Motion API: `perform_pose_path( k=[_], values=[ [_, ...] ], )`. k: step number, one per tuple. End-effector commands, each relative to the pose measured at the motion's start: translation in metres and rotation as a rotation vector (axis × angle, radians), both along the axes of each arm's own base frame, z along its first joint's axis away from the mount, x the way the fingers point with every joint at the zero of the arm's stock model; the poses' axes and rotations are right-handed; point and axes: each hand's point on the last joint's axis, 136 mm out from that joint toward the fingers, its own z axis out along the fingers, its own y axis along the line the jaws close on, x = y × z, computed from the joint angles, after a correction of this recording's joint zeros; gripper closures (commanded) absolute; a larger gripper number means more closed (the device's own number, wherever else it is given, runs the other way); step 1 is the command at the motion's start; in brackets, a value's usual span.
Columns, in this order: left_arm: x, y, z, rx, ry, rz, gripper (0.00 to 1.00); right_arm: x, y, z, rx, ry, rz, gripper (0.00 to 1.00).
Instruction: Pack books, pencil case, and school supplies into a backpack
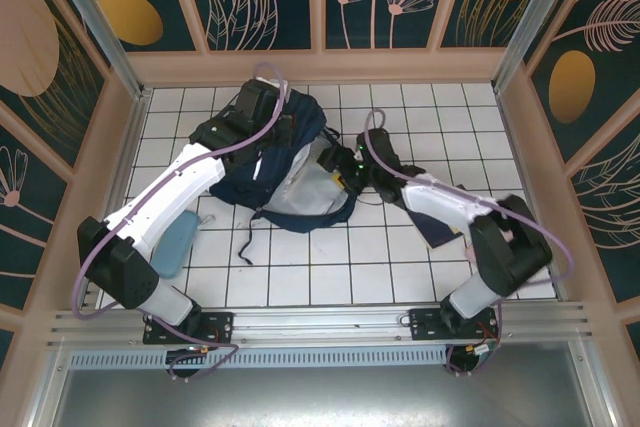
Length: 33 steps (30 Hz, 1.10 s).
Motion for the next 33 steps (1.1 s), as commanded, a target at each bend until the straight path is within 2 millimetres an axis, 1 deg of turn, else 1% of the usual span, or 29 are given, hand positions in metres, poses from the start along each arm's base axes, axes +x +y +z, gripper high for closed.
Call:
perform_pose_path(
  k=[1,3,4,6,8,11,13,16,18,19,20,21,22,23,26,28,32,33],
  values=[
    [0.013,-0.013,0.049,-0.133,-0.169,-0.001,1.00,-0.007,-0.073,-0.012,-0.229,0.005,-0.164,0.32],
    [0.011,-0.016,0.035,-0.123,-0.137,-0.018,1.00,-0.006,-0.116,-0.019,-0.314,0.019,-0.254,0.33],
    [0.009,-0.017,0.026,-0.114,-0.117,-0.027,1.00,-0.008,-0.141,-0.024,-0.373,0.035,-0.309,0.33],
    [0.004,-0.017,0.011,-0.094,-0.085,-0.049,1.00,-0.012,-0.192,-0.035,-0.503,0.071,-0.415,0.33],
    [-0.003,-0.016,-0.003,-0.066,-0.054,-0.077,1.00,-0.020,-0.237,-0.045,-0.600,0.127,-0.514,0.33],
    [-0.014,-0.005,-0.022,-0.002,-0.016,-0.081,1.00,-0.031,-0.282,-0.055,-0.676,0.184,-0.616,0.29],
    [-0.023,0.001,-0.034,0.035,0.011,-0.096,1.00,-0.034,-0.299,-0.063,-0.679,0.211,-0.650,0.27],
    [-0.041,0.004,-0.052,0.073,0.065,-0.154,1.00,-0.035,-0.314,-0.077,-0.658,0.254,-0.670,0.25],
    [-0.049,0.007,-0.060,0.087,0.097,-0.173,0.91,-0.033,-0.320,-0.086,-0.655,0.274,-0.671,0.25],
    [-0.051,0.008,-0.062,0.087,0.104,-0.174,0.83,-0.031,-0.324,-0.089,-0.656,0.282,-0.672,0.25],
    [-0.053,0.009,-0.061,0.084,0.103,-0.175,0.67,-0.028,-0.326,-0.093,-0.664,0.286,-0.666,0.25],
    [-0.054,0.009,-0.059,0.076,0.098,-0.173,0.55,-0.026,-0.328,-0.098,-0.675,0.290,-0.660,0.25],
    [-0.055,0.009,-0.056,0.069,0.092,-0.173,0.47,-0.024,-0.328,-0.103,-0.679,0.293,-0.642,0.25],
    [-0.054,0.008,-0.051,0.056,0.078,-0.168,0.39,-0.021,-0.326,-0.108,-0.682,0.294,-0.617,0.25],
    [-0.050,0.005,-0.036,0.006,0.039,-0.153,0.22,-0.017,-0.321,-0.121,-0.674,0.303,-0.574,0.25],
    [-0.046,0.002,-0.027,-0.027,0.013,-0.140,0.14,-0.013,-0.313,-0.128,-0.652,0.305,-0.539,0.25],
    [-0.034,-0.006,-0.012,-0.100,-0.025,-0.108,0.06,0.001,-0.286,-0.140,-0.630,0.289,-0.422,0.26],
    [-0.031,-0.010,-0.010,-0.120,-0.028,-0.109,0.05,0.004,-0.278,-0.141,-0.627,0.281,-0.387,0.27]
  ],
)
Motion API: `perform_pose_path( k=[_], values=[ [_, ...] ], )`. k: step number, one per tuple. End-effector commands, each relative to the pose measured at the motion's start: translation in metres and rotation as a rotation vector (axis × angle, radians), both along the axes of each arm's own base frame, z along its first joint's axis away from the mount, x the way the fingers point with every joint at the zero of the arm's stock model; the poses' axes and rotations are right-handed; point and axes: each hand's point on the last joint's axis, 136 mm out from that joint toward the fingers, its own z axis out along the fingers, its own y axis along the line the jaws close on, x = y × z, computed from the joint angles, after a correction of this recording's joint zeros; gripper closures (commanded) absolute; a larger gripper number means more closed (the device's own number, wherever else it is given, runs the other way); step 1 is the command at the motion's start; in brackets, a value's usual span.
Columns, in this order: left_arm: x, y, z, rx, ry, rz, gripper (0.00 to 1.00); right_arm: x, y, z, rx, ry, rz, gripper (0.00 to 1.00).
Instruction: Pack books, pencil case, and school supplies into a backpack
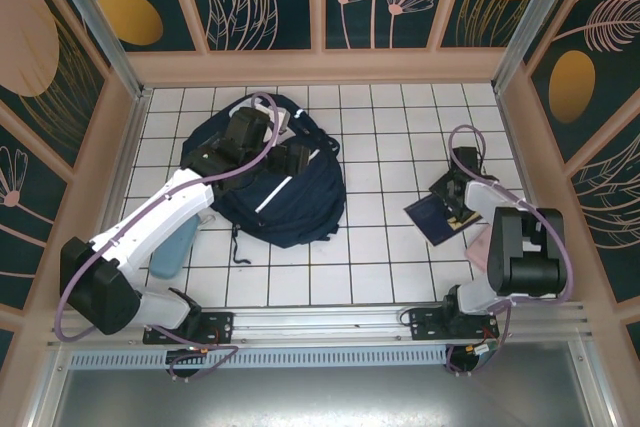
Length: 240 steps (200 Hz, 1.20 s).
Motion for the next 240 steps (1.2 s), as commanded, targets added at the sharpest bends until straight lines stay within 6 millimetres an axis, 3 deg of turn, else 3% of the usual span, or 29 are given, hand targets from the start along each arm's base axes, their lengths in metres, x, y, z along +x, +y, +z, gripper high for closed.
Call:
perform_pose_path(
  k=[1,44,61,86,98,127,161,213,240],
  values=[
    [0.012,-0.019,0.024,-0.126,-0.045,-0.005,0.05,0.014,0.048,-0.018,0.098,0.017,0.182,0.27],
    [0.020,-0.060,0.012,-0.251,0.050,-0.116,0.06,0.033,0.131,-0.011,0.069,-0.034,0.523,0.31],
    [0.023,-0.069,0.003,-0.261,0.090,-0.127,0.08,0.035,0.144,-0.002,0.052,-0.052,0.573,0.34],
    [0.028,-0.071,-0.008,-0.256,0.115,-0.109,0.09,0.038,0.152,0.029,0.042,-0.112,0.548,0.35],
    [0.030,-0.071,-0.011,-0.255,0.120,-0.102,0.09,0.036,0.173,0.039,0.107,-0.130,0.581,0.37],
    [0.032,-0.072,-0.016,-0.260,0.136,-0.090,0.09,0.015,0.211,0.026,0.197,-0.053,0.647,0.41],
    [0.035,-0.069,-0.020,-0.255,0.139,-0.056,0.10,-0.011,0.222,-0.001,0.218,0.050,0.660,0.43],
    [0.044,-0.072,-0.023,-0.284,0.151,-0.022,0.10,-0.053,0.217,-0.017,0.224,0.158,0.633,0.44],
    [0.044,-0.080,-0.027,-0.315,0.180,-0.037,0.11,-0.085,0.233,-0.017,0.309,0.181,0.674,0.44]
  ],
)
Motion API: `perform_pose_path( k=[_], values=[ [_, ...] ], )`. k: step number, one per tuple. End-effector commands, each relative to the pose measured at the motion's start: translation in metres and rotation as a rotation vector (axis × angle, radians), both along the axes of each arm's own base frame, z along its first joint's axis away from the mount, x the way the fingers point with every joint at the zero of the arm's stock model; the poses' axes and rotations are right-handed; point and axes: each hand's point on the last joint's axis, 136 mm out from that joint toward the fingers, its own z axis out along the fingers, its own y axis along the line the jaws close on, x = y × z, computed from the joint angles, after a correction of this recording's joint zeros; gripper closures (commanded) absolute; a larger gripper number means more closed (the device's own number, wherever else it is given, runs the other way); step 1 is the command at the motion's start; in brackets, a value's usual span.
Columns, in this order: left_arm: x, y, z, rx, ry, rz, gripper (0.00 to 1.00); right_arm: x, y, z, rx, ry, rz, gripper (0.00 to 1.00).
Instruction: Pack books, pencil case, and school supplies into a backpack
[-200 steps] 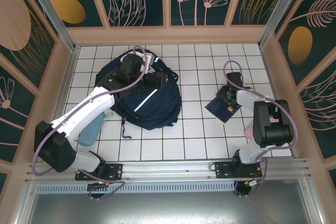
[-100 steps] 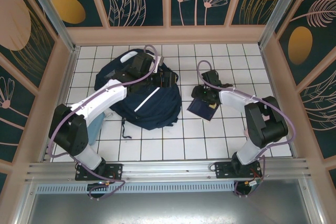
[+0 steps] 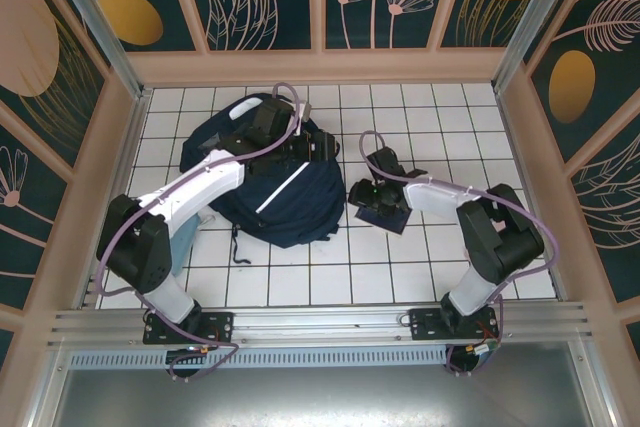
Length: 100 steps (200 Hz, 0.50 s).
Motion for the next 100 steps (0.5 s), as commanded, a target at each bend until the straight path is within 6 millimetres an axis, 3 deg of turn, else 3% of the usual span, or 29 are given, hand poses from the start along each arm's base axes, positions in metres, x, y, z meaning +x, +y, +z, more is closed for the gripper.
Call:
perform_pose_path(
  k=[1,26,29,38,57,63,82,100],
  values=[
    [0.008,-0.013,0.009,-0.064,0.001,-0.005,0.11,-0.059,0.002,-0.021,0.019,0.181,0.025,0.44],
    [0.006,-0.022,0.009,-0.101,0.032,-0.029,0.14,-0.055,0.008,0.002,0.041,0.130,0.025,0.44],
    [0.008,-0.024,-0.004,-0.090,0.057,-0.030,0.14,-0.052,0.007,0.007,0.039,0.114,0.016,0.44],
    [0.007,-0.026,-0.008,-0.095,0.073,-0.030,0.15,-0.041,0.000,0.023,0.033,0.060,-0.024,0.44],
    [0.002,-0.035,-0.012,-0.111,0.103,-0.047,0.16,-0.023,-0.028,0.047,0.003,-0.026,-0.137,0.44],
    [-0.002,-0.040,-0.013,-0.116,0.110,-0.064,0.16,-0.015,-0.048,0.049,-0.013,-0.035,-0.208,0.44],
    [-0.015,-0.056,-0.021,-0.112,0.134,-0.107,0.17,-0.012,-0.094,0.039,-0.042,-0.009,-0.354,0.44],
    [-0.025,-0.070,-0.036,-0.097,0.172,-0.135,0.19,-0.012,-0.115,0.028,-0.038,0.015,-0.398,0.44]
  ],
)
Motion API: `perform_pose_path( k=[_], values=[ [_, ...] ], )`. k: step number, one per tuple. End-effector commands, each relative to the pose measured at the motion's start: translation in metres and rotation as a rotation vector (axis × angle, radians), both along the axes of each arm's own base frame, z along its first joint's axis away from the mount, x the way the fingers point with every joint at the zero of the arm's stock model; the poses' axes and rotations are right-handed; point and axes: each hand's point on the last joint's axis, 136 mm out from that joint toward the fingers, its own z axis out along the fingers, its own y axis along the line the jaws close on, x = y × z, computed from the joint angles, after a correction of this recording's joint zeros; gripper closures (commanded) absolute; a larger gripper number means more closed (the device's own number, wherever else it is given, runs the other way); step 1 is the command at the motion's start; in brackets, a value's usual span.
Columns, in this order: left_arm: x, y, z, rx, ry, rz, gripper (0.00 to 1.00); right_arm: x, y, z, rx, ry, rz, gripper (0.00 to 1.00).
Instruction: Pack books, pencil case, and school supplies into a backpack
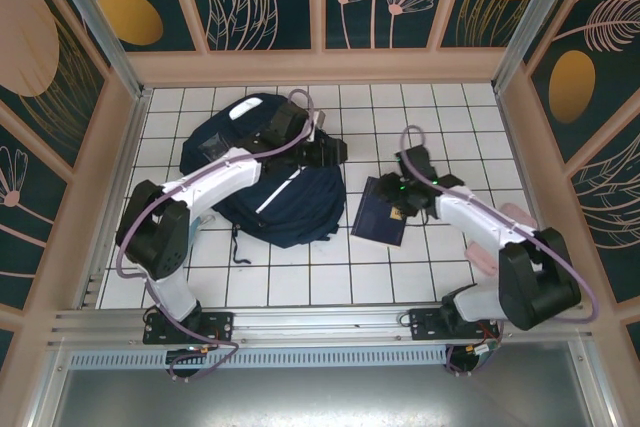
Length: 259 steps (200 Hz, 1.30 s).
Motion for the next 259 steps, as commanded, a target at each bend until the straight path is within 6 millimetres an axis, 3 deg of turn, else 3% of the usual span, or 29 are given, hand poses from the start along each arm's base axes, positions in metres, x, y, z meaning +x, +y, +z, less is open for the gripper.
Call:
perform_pose_path(
  k=[1,32,52,80,135,259],
  values=[
    [-0.014,-0.029,-0.004,-0.033,0.036,-0.064,0.19,-0.017,-0.041,-0.028,-0.062,0.099,-0.107,0.44],
    [-0.031,-0.056,-0.037,0.012,0.114,-0.115,0.25,-0.016,-0.043,-0.043,-0.062,0.136,-0.078,0.45],
    [-0.041,-0.072,-0.054,0.045,0.142,-0.157,0.27,-0.017,-0.045,-0.054,-0.082,0.170,-0.078,0.52],
    [-0.046,-0.080,-0.077,0.095,0.175,-0.173,0.31,-0.018,-0.045,-0.062,-0.092,0.182,-0.063,0.59],
    [-0.053,-0.068,-0.134,0.284,0.251,-0.163,0.36,-0.023,-0.046,-0.074,-0.104,0.212,-0.060,0.64],
    [-0.069,-0.065,-0.180,0.373,0.326,-0.184,0.37,-0.026,-0.038,-0.080,-0.053,0.225,-0.045,0.65]
  ],
)
